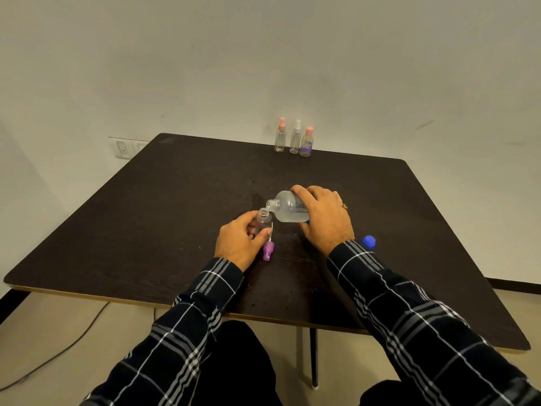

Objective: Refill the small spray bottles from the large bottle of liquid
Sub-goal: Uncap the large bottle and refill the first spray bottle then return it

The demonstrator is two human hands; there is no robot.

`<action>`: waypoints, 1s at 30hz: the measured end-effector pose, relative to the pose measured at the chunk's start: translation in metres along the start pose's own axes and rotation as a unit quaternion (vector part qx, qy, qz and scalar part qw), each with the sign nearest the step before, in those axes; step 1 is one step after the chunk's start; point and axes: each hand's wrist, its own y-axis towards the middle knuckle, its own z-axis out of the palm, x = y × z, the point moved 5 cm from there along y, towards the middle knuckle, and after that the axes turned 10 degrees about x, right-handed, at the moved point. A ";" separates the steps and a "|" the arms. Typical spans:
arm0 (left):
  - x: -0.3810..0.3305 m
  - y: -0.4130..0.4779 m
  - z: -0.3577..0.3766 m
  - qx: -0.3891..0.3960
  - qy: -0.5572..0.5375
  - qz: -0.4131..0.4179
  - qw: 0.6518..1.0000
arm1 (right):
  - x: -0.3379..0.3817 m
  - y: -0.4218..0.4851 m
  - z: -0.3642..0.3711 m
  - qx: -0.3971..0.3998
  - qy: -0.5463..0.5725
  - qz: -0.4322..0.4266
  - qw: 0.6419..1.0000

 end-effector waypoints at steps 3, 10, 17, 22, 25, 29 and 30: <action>0.001 0.000 0.000 -0.005 -0.006 0.003 1.000 | 0.001 0.000 -0.002 -0.005 -0.013 -0.006 1.000; 0.002 0.001 0.001 -0.003 -0.010 0.004 1.000 | 0.000 0.001 -0.003 -0.014 -0.031 -0.008 0.999; 0.002 0.001 0.001 -0.004 -0.008 0.003 1.000 | 0.001 0.000 -0.005 -0.025 -0.038 -0.013 0.999; 0.003 0.001 0.001 -0.003 -0.004 0.003 1.000 | 0.002 0.000 -0.005 -0.024 -0.039 -0.014 0.999; 0.003 0.002 0.001 0.000 -0.006 0.000 1.000 | 0.002 0.001 -0.005 -0.026 -0.038 -0.013 0.999; 0.002 0.001 0.001 0.001 -0.007 0.002 1.000 | 0.001 0.002 -0.004 -0.019 -0.039 -0.008 0.999; 0.002 0.001 0.001 0.001 -0.009 0.002 1.000 | 0.001 0.002 -0.003 -0.015 -0.037 -0.008 0.999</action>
